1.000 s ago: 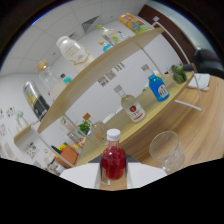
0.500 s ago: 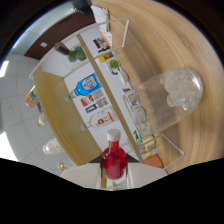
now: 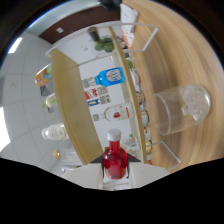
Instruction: Make me a cup of Vodka Sunrise.
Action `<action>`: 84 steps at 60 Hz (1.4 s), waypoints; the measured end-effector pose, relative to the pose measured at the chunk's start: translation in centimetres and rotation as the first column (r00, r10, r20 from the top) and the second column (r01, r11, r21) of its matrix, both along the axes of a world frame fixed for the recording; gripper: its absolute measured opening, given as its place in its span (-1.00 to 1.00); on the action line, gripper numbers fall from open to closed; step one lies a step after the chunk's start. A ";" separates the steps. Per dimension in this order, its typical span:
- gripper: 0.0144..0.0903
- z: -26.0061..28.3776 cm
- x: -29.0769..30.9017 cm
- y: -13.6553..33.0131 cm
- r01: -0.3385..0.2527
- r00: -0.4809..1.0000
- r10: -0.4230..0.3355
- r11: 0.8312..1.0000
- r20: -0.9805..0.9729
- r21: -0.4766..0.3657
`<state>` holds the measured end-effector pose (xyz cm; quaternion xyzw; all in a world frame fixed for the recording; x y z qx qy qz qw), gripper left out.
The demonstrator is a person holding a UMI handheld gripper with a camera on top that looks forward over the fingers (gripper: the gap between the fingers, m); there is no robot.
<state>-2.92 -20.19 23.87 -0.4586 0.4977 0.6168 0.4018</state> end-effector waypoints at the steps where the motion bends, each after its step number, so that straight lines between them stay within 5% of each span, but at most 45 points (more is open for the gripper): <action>1: -0.48 0.2 -0.1 -0.1 -0.003 0.998 0.003 1.000 0.064 -0.002; 6: -0.47 1.4 -1.1 -0.2 0.018 0.896 -0.022 1.000 0.443 0.013; 13: -0.47 3.3 -4.1 -0.5 0.033 0.518 -0.075 0.997 0.852 0.068; 19: -0.47 1.9 -6.9 -0.2 0.021 0.194 -0.094 0.996 0.976 0.091; 28: -0.47 -5.8 -11.4 0.6 -0.012 -0.079 0.023 1.000 0.997 -0.024; 51: -0.48 -19.5 -15.1 1.4 0.012 -0.207 0.303 0.952 0.930 -0.307; 68: -0.46 -22.3 -16.2 0.9 -0.008 -0.239 0.386 0.917 0.891 -0.399; 84: -0.43 -22.4 -16.5 -0.3 -0.028 -0.252 0.382 0.916 0.889 -0.401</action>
